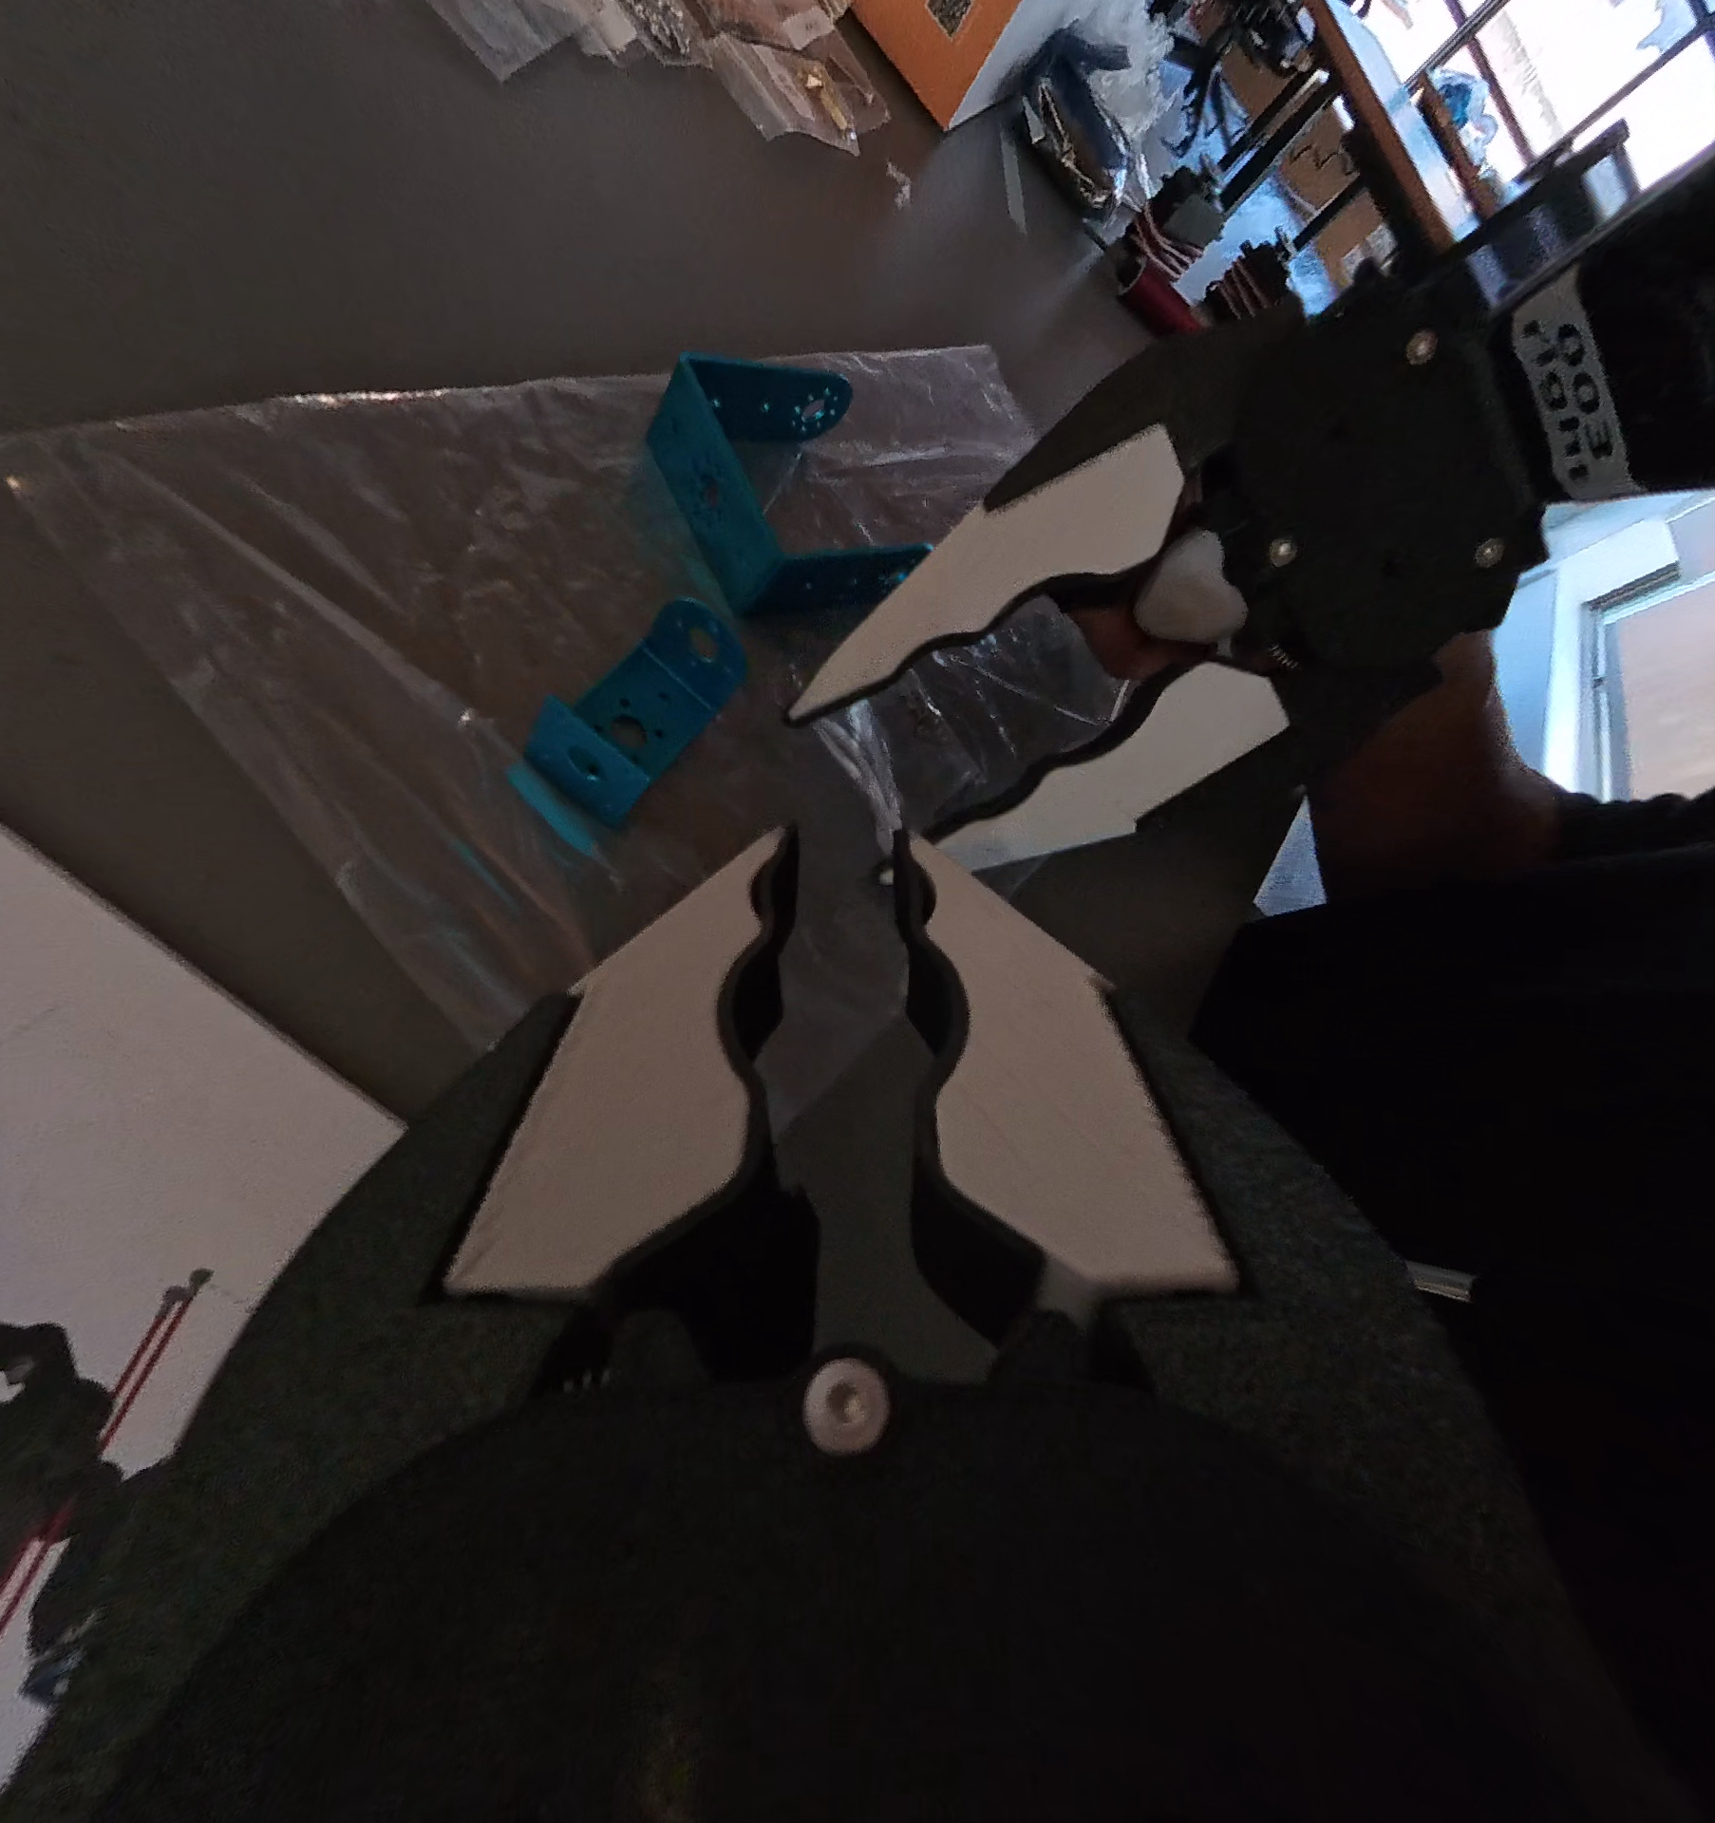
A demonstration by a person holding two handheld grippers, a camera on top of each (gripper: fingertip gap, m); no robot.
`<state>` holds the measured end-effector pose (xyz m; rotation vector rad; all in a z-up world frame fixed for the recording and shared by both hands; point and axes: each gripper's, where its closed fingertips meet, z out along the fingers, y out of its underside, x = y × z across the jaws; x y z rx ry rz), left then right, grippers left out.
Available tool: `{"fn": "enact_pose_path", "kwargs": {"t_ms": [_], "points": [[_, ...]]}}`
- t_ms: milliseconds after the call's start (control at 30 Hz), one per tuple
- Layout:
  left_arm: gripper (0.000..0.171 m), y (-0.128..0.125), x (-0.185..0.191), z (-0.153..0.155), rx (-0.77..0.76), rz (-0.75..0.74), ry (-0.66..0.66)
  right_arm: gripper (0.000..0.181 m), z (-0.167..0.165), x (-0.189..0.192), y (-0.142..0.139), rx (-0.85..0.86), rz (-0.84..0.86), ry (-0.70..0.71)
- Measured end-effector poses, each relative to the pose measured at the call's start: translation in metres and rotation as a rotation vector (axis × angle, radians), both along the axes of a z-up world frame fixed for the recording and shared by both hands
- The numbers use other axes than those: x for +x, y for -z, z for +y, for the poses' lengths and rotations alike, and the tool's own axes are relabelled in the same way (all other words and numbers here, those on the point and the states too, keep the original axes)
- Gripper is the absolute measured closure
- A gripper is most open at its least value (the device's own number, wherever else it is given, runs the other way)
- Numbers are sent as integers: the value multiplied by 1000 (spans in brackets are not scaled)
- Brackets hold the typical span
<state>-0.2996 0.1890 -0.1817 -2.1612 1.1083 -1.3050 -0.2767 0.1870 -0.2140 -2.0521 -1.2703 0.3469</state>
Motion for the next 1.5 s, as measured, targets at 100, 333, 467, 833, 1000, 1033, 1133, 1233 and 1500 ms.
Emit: {"fn": "enact_pose_path", "kwargs": {"t_ms": [100, 333, 467, 833, 1000, 1033, 1133, 1233, 1500], "points": [[154, 2, 0, 0, -48, -21, 9, 142, 0, 6, -3, 28, 11, 13], [156, -10, 15, -15, -156, -131, 117, 143, -8, 13, -30, 76, 190, 23], [157, -18, 30, -21, -182, -169, 161, 143, -13, 14, -39, 89, 249, 14], [158, -12, 44, -26, -153, -122, 188, 143, -15, 13, -34, 98, 221, 4], [158, -10, 43, -28, -153, -116, 193, 143, -16, 12, -32, 94, 214, -3], [158, -9, 43, -28, -151, -113, 192, 142, -16, 12, -32, 92, 212, -3], [159, -7, 44, -28, -139, -101, 193, 143, -16, 12, -31, 94, 205, -6], [159, -5, 44, -29, -126, -92, 200, 143, -15, 12, -30, 91, 199, -4], [166, -2, 44, -29, -105, -74, 206, 143, -15, 12, -27, 95, 176, -7]]}}
